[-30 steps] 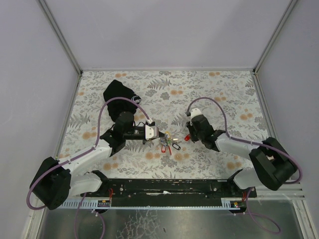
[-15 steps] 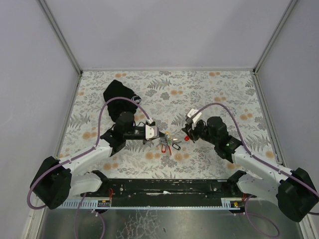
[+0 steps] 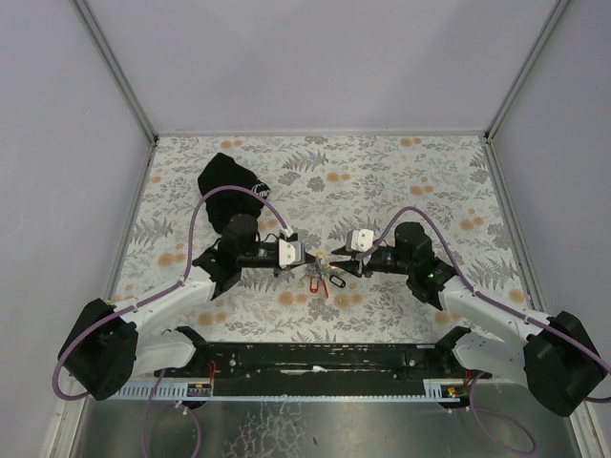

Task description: Put the keys on the keyring

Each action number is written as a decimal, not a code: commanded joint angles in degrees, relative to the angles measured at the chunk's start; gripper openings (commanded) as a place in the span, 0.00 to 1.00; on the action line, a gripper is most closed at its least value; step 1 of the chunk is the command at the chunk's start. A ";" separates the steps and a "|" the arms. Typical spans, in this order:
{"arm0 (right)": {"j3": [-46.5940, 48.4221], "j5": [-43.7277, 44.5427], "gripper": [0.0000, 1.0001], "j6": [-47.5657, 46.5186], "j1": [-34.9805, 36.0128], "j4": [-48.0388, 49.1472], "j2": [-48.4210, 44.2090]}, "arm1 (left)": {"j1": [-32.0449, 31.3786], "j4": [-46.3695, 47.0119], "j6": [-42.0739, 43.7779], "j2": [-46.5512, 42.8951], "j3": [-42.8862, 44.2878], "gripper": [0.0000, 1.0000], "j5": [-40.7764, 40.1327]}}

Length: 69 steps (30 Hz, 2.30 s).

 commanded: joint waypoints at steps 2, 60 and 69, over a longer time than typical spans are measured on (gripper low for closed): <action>3.52 -6.68 0.36 -2.89 0.16 7.26 2.24 | 0.35 4.00 -0.44 0.21 0.67 0.00 1.42; 8.50 -1.92 0.00 3.63 2.93 6.07 5.50 | 0.39 13.14 -5.87 0.39 -2.61 0.21 -1.09; 8.26 -2.45 0.00 3.72 2.93 6.36 5.63 | 0.40 13.13 -6.14 1.48 -2.02 0.18 -0.86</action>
